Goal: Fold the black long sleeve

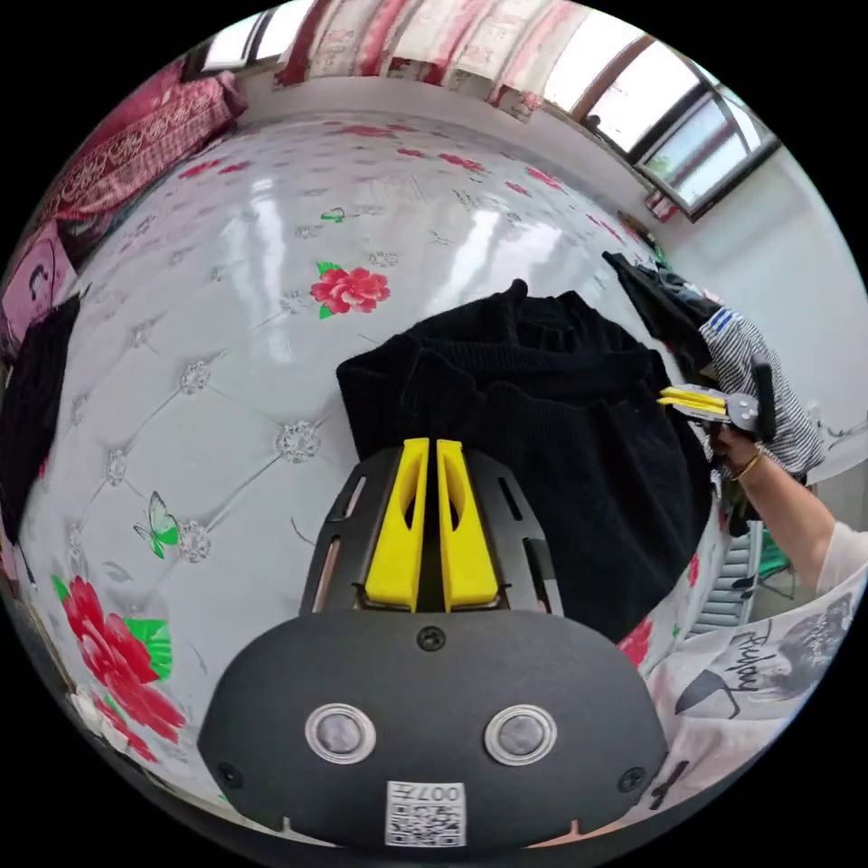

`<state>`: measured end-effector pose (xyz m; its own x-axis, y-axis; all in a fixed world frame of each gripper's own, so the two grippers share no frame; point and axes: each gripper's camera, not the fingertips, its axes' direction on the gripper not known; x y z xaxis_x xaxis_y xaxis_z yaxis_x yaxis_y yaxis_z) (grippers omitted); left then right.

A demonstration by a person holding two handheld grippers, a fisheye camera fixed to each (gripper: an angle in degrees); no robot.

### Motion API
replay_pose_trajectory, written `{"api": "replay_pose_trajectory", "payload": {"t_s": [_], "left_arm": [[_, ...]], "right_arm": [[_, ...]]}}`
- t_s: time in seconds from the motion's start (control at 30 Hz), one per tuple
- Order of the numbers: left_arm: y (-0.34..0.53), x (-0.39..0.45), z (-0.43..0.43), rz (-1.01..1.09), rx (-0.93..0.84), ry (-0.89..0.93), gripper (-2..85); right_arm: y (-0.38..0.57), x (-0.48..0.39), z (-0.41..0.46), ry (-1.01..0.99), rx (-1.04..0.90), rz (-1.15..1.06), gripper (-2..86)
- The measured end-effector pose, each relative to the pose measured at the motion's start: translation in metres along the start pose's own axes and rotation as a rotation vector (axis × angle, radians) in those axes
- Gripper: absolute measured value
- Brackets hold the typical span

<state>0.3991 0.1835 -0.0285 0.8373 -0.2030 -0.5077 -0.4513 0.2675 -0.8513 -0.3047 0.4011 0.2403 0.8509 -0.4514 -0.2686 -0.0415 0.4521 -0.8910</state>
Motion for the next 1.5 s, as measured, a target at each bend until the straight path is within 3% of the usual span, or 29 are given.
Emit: {"api": "replay_pose_trajectory", "payload": {"t_s": [0.13,0.23,0.3,0.4,0.43,0.63,0.8,1.03,1.1,1.17,1.37,1.5], "left_arm": [[0.037,-0.038,-0.064,-0.134,0.256,0.200,-0.7],[0.044,-0.052,-0.078,-0.154,0.293,0.178,-0.8],[0.031,-0.060,-0.053,-0.190,0.249,0.129,-0.7],[0.014,-0.069,-0.002,-0.263,0.084,0.067,-0.4],[0.013,-0.067,0.006,-0.230,0.124,0.064,-0.1],[0.039,-0.070,-0.038,-0.246,0.177,0.054,5.1],[0.106,-0.025,-0.106,-0.207,0.251,-0.037,5.2],[0.153,0.110,-0.083,0.070,0.143,0.228,5.3],[0.149,0.127,-0.055,0.100,0.063,0.275,5.5],[0.142,0.137,-0.015,0.144,-0.073,0.185,5.0],[0.132,0.112,-0.064,0.152,-0.035,0.192,5.1],[0.150,0.073,-0.128,0.062,0.071,0.176,5.5]], "right_arm": [[0.022,0.039,-0.058,-0.111,0.237,0.147,1.4],[0.029,0.063,-0.081,-0.097,0.346,0.216,1.6],[0.020,0.075,-0.068,-0.038,0.310,0.255,2.2],[0.002,0.092,0.003,-0.023,0.062,0.300,4.0],[0.005,0.100,0.021,-0.049,0.022,0.328,4.7],[0.070,0.146,-0.033,-0.169,0.229,0.497,6.9],[0.185,0.175,-0.074,-0.334,0.364,0.717,8.1],[0.296,0.163,-0.040,-0.539,0.255,1.002,9.9],[0.298,0.160,-0.025,-0.621,0.242,1.027,9.8],[0.292,0.160,-0.014,-0.657,0.249,1.041,9.2],[0.261,0.174,-0.017,-0.629,0.255,1.064,4.5],[0.214,0.139,-0.094,-0.528,0.415,0.783,2.9]]}}
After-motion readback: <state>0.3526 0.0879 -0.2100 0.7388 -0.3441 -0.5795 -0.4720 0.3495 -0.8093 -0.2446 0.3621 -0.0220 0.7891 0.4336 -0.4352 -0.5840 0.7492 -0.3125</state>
